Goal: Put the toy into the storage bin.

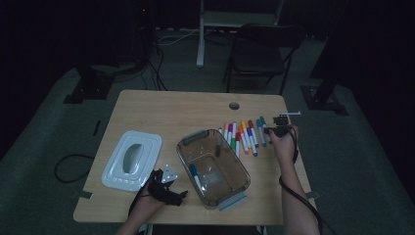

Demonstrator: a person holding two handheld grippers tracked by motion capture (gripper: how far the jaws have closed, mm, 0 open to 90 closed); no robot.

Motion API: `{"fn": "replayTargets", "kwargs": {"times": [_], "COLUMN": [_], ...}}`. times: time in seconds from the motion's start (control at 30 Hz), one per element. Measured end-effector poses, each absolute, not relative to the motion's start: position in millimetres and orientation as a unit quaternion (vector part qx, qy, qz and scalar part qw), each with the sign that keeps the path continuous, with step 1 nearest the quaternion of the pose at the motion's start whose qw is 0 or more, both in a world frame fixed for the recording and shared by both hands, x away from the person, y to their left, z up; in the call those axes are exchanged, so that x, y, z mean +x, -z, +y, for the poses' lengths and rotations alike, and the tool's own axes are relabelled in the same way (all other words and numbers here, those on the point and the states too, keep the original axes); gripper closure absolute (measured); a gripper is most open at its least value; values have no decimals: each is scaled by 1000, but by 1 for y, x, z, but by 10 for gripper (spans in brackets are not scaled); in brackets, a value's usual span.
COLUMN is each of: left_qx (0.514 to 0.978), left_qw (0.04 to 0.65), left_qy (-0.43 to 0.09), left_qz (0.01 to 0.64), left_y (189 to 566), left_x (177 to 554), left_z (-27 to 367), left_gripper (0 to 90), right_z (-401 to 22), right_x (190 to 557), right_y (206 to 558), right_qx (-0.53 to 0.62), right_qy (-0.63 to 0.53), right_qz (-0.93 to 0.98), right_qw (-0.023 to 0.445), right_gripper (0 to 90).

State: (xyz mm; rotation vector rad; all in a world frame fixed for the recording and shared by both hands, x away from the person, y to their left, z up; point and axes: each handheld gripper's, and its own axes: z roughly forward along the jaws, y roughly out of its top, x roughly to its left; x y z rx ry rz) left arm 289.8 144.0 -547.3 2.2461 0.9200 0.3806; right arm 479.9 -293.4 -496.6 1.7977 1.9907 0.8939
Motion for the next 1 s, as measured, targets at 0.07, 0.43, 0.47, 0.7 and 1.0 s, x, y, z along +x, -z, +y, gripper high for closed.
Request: {"fn": "replayTargets", "kwargs": {"times": [0.07, 0.43, 0.47, 0.7, 1.0], "left_qx": [861, 861, 861, 861, 862], "left_qw": [336, 335, 335, 335, 335], "left_qy": [-146, -146, -146, -147, -146], "left_qz": [353, 353, 353, 352, 352], "left_y": [547, 547, 547, 547, 547], "left_x": [290, 290, 290, 290, 290], "left_z": [144, 144, 144, 144, 144], "left_gripper": [5, 5, 5, 5, 5], "right_z": [-290, -268, -264, -238, -198], "right_x": [475, 443, 439, 406, 355], "right_y": [490, 449, 445, 411, 373], "right_qx": [623, 599, 596, 563, 502], "right_qy": [-319, -362, -370, -404, -434], "right_qz": [697, 696, 695, 706, 736], "right_qw": [158, 159, 156, 143, 134], "right_gripper": [766, 766, 766, 766, 766]}}
